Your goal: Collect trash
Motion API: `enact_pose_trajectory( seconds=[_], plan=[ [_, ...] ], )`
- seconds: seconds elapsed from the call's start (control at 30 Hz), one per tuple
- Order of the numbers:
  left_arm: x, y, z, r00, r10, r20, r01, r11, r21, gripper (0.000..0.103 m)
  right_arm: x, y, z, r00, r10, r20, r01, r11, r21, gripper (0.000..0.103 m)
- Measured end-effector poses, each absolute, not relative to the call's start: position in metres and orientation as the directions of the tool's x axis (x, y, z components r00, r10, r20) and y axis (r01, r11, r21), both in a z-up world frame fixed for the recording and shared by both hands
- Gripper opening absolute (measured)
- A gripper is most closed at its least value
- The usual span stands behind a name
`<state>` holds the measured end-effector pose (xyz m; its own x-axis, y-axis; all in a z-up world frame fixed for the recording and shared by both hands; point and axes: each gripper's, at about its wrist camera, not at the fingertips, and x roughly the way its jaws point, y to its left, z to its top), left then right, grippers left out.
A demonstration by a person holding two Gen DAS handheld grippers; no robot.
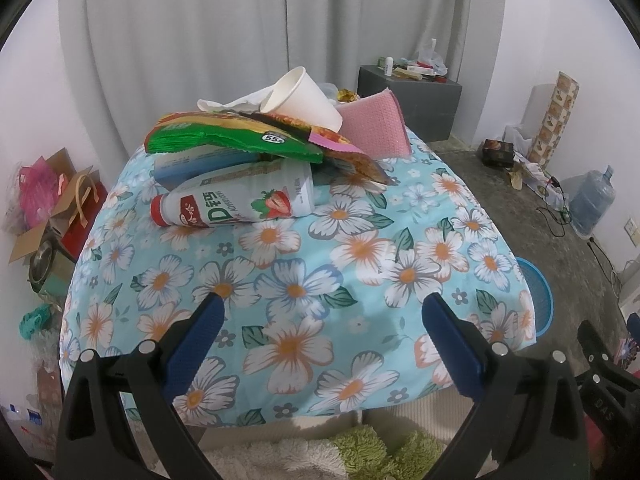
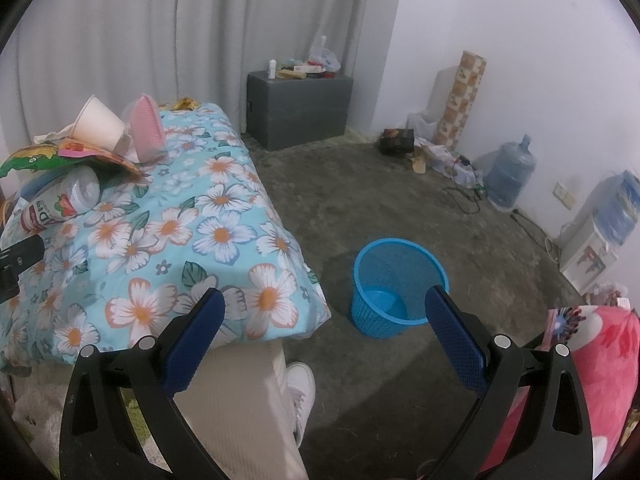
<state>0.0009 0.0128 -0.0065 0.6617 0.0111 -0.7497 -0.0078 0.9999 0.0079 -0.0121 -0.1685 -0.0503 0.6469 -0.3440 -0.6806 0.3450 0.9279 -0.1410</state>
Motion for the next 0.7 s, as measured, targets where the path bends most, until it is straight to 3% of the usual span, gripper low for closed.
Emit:
enact_pose_trajectory(
  seconds=[0.7],
  plan=[
    [0.0015,0.0152,-0.0072,0.661,0.014,-0.750,-0.012,1.000,0.008,0.097,-0.0099,-0.1663,-0.0484,0.650,-0.340,-0.679,0.342,0.930,-0.139,0.095]
  ],
)
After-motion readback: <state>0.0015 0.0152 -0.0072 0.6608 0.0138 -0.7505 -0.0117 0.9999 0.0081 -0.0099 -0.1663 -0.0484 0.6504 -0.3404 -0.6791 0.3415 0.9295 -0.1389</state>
